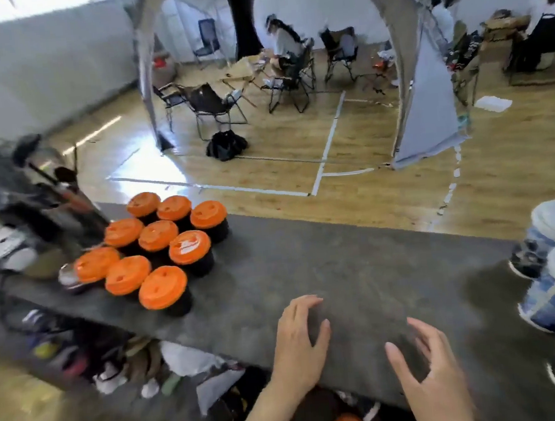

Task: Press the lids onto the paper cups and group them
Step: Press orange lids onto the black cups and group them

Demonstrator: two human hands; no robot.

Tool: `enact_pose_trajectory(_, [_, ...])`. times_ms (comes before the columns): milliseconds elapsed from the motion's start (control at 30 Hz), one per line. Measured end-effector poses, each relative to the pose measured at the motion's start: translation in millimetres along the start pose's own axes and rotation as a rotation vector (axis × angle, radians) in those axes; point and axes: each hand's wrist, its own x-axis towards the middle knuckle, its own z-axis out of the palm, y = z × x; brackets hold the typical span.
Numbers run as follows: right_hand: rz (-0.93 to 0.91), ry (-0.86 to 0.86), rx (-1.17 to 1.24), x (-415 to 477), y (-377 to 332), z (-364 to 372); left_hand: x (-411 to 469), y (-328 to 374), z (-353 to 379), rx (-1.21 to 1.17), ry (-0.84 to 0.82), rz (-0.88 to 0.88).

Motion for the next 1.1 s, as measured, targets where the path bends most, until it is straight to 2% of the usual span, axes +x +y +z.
enact_pose_trajectory(233, [-0.181, -0.283, 0.111, 15.4, -41.6, 75.2, -34.0, -25.0, -99.3, 0.177, 0.213, -0.124])
enact_pose_trajectory(367, [-0.276, -0.374, 0.067, 5.4, -54.6, 113.5, -26.5, -44.9, -154.5, 0.43, 0.482, -0.093])
enact_pose_trajectory(433, [-0.32, -0.375, 0.007, 3.6, -54.5, 124.8, -8.9, -57.6, -178.7, 0.552, 0.525, -0.133])
enact_pose_trajectory(600, [-0.383, -0.301, -0.107, 6.9, -56.0, 133.2, 25.1, -103.0, -207.7, 0.697, 0.282, -0.251])
enact_pose_trajectory(667, [-0.36, -0.283, -0.129, 5.6, -58.7, 136.0, 29.8, -117.6, -210.1, 0.705, 0.241, -0.193])
enact_pose_trajectory(767, [-0.348, -0.273, -0.198, 5.2, -64.9, 133.5, 25.7, -125.7, -208.4, 0.715, 0.294, -0.053])
enact_pose_trajectory(867, [-0.295, -0.42, -0.241, -0.6, -66.4, 141.6, 15.2, -127.9, -199.2, 0.617, 0.304, 0.06])
enact_pose_trajectory(1000, [-0.213, -0.642, 0.014, -15.8, -92.7, 184.5, 13.6, -103.0, -174.8, 0.372, 0.205, 0.167])
enact_pose_trajectory(1100, [-0.142, -0.527, 0.212, -14.3, -113.4, 215.7, 17.9, -95.2, -177.1, 0.26, 0.045, 0.201])
